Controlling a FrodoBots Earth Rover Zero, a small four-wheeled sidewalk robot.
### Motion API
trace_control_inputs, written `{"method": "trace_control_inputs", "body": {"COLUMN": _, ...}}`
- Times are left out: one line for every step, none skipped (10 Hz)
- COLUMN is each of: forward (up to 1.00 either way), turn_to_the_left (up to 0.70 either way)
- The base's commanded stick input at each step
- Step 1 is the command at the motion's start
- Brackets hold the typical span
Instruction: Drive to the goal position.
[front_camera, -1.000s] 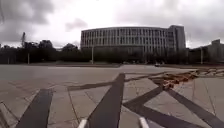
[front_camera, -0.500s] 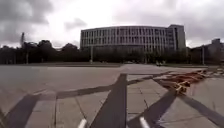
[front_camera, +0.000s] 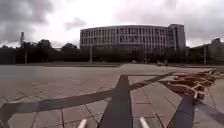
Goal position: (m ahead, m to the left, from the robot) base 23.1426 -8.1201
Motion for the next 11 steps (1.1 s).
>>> {"method": "trace_control_inputs", "body": {"forward": 1.00, "turn_to_the_left": 0.00}}
{"method": "trace_control_inputs", "body": {"forward": 1.00, "turn_to_the_left": 0.00}}
{"method": "trace_control_inputs", "body": {"forward": 1.00, "turn_to_the_left": 0.00}}
{"method": "trace_control_inputs", "body": {"forward": 1.00, "turn_to_the_left": 0.00}}
{"method": "trace_control_inputs", "body": {"forward": 1.00, "turn_to_the_left": 0.00}}
{"method": "trace_control_inputs", "body": {"forward": 1.00, "turn_to_the_left": 0.00}}
{"method": "trace_control_inputs", "body": {"forward": 1.00, "turn_to_the_left": 0.00}}
{"method": "trace_control_inputs", "body": {"forward": 1.00, "turn_to_the_left": 0.00}}
{"method": "trace_control_inputs", "body": {"forward": 1.00, "turn_to_the_left": 0.00}}
{"method": "trace_control_inputs", "body": {"forward": 1.00, "turn_to_the_left": 0.00}}
{"method": "trace_control_inputs", "body": {"forward": 1.00, "turn_to_the_left": 0.00}}
